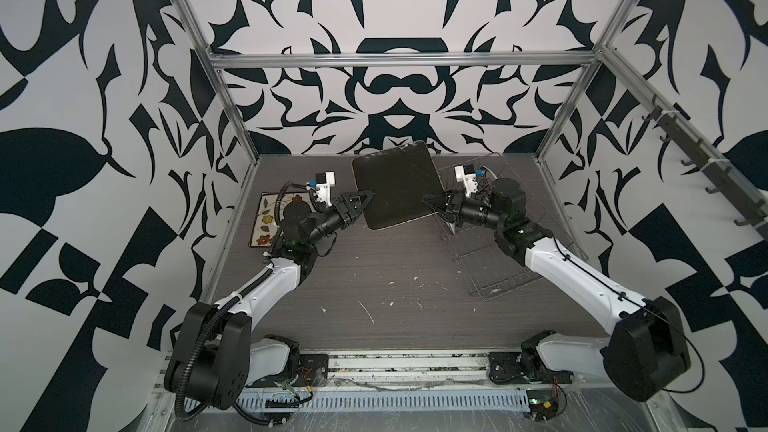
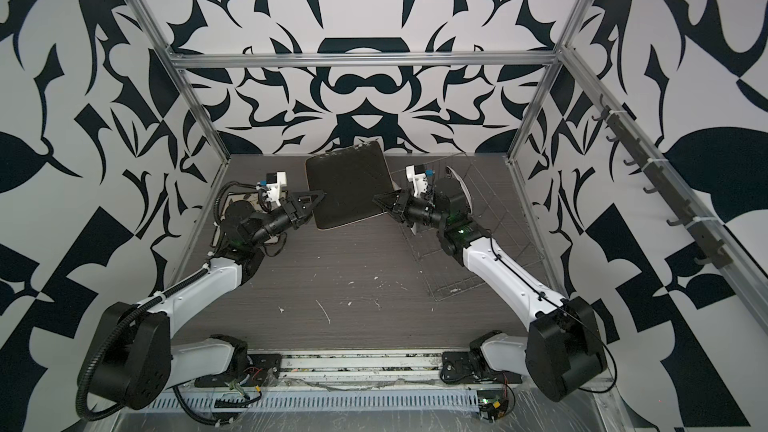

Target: Unload the plates from the dish rack

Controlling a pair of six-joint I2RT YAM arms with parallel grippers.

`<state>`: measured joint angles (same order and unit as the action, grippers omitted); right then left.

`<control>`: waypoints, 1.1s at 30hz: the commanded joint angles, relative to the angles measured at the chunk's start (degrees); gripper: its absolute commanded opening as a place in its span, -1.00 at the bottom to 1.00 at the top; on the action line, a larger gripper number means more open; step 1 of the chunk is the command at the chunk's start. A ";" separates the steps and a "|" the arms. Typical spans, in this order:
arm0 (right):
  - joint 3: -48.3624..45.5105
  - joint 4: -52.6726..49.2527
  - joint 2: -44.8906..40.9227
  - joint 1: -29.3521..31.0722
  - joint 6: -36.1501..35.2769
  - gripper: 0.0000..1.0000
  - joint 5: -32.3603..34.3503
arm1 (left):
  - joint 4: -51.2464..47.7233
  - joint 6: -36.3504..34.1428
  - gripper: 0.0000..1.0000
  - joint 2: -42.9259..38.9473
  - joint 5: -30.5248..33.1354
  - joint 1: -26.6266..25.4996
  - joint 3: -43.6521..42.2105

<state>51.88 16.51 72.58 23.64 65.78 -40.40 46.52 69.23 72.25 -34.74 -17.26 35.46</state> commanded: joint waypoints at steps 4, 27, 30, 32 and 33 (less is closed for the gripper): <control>2.81 14.41 -2.83 -0.02 0.23 -1.00 -2.92 | 5.30 1.96 -0.15 3.30 -2.06 0.21 2.18; 4.70 8.62 -3.81 -0.07 -4.08 -1.00 -2.08 | 7.75 3.86 -0.33 5.36 -4.02 0.21 2.95; 5.85 8.54 -3.27 -0.02 -3.88 -1.00 -2.34 | 7.77 4.05 -0.31 5.53 -4.02 0.21 2.90; 6.30 8.54 -3.05 0.00 -3.73 -1.00 -2.65 | 7.82 4.07 -0.35 5.53 -4.18 0.21 2.84; 6.39 8.54 -2.88 -0.07 -3.72 -1.00 -2.73 | 7.81 4.06 -0.38 5.49 -4.19 0.21 2.79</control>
<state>52.25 12.99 72.82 23.44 62.87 -41.17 52.05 73.19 77.34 -37.93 -17.26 37.06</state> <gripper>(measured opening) 0.152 0.316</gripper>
